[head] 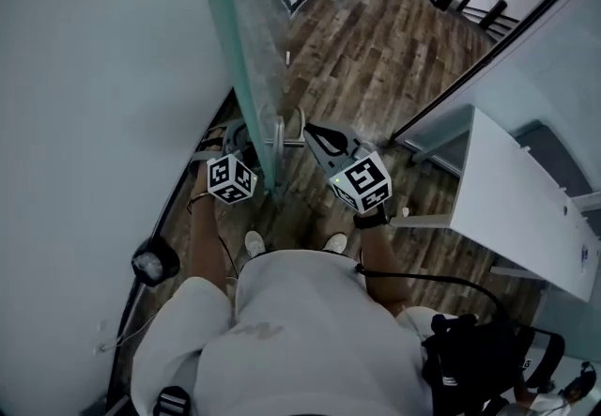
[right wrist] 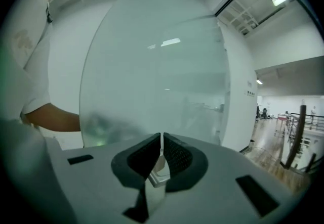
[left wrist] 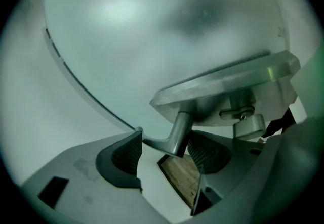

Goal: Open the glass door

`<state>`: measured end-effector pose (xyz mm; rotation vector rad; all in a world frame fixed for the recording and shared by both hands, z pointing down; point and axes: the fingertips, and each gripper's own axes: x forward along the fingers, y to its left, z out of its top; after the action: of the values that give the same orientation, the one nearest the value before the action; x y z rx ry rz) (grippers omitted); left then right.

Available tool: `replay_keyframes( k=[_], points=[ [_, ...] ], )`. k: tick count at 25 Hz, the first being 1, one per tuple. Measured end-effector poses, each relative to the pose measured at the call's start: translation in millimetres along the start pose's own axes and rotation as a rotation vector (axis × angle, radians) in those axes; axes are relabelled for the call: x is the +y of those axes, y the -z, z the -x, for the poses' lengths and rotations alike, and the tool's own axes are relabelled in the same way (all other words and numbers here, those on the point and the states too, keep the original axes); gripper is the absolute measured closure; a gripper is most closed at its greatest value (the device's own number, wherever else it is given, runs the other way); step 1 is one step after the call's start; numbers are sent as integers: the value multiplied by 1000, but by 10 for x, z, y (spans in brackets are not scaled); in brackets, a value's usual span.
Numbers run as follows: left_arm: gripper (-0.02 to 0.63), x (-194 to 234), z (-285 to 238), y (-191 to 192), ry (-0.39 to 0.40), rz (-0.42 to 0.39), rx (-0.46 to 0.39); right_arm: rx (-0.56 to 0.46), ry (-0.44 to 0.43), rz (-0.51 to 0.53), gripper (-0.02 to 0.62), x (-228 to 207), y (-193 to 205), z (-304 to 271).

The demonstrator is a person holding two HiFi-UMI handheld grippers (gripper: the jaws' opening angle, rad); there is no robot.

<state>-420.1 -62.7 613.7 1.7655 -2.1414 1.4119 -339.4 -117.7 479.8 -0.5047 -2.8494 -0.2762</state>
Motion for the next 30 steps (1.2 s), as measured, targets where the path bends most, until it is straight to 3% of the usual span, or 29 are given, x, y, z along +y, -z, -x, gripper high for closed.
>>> replay_keyframes(
  k=[6, 8, 10, 13, 17, 21, 23, 30],
  points=[
    [328, 299, 574, 650, -138, 328, -38, 88, -97, 104, 589, 455, 55, -541],
    [328, 387, 799, 870, -195, 426, -55, 121, -117, 147, 558, 586, 88, -728],
    [328, 447, 1018, 1061, -249, 502, -69, 165, -145, 195, 509, 725, 163, -916],
    [337, 550, 1371, 1273, -333, 595, -97, 233, -182, 287, 495, 936, 308, -1221],
    [412, 638, 1805, 1553, -458, 727, -128, 311, -202, 400, 495, 1154, 415, -1576],
    [504, 735, 2109, 1778, -560, 809, -149, 370, -201, 505, 495, 1267, 473, -1983],
    [514, 694, 2230, 1860, -588, 847, -154, 388, -188, 535, 497, 1326, 495, -2142],
    [514, 678, 2652, 2066, -674, 904, -201, 318, -213, 390, 497, 1581, 309, -2678]
  ],
)
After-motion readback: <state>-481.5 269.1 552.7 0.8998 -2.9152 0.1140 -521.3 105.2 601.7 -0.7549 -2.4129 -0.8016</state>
